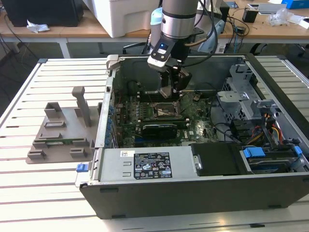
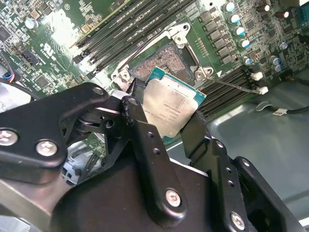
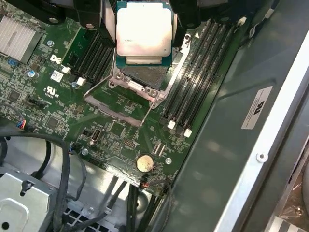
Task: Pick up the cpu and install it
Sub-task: 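Place the cpu into insertion slot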
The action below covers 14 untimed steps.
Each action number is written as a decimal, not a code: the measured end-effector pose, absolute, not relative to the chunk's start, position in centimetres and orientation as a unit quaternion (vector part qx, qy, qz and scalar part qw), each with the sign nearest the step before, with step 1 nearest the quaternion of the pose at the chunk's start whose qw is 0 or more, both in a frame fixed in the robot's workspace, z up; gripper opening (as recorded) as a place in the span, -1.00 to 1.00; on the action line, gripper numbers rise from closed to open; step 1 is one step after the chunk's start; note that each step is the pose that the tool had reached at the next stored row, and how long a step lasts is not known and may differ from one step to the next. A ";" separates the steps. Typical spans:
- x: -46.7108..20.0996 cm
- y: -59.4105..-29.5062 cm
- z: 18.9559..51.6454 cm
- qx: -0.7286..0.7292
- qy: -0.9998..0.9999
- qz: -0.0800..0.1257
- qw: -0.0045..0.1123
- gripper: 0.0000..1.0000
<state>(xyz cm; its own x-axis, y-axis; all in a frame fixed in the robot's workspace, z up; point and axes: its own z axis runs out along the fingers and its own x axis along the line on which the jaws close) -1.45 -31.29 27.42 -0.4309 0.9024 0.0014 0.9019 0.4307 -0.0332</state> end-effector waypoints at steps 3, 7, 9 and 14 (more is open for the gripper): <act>-1.5 -31.3 27.4 -0.547 -0.837 0.014 0.010 0.09; -1.5 -31.3 27.4 -0.562 -0.827 0.014 0.010 0.09; -1.5 -31.3 27.4 -0.567 -0.823 0.014 0.010 0.09; -1.5 -31.3 27.4 -0.582 -0.813 0.014 0.010 0.09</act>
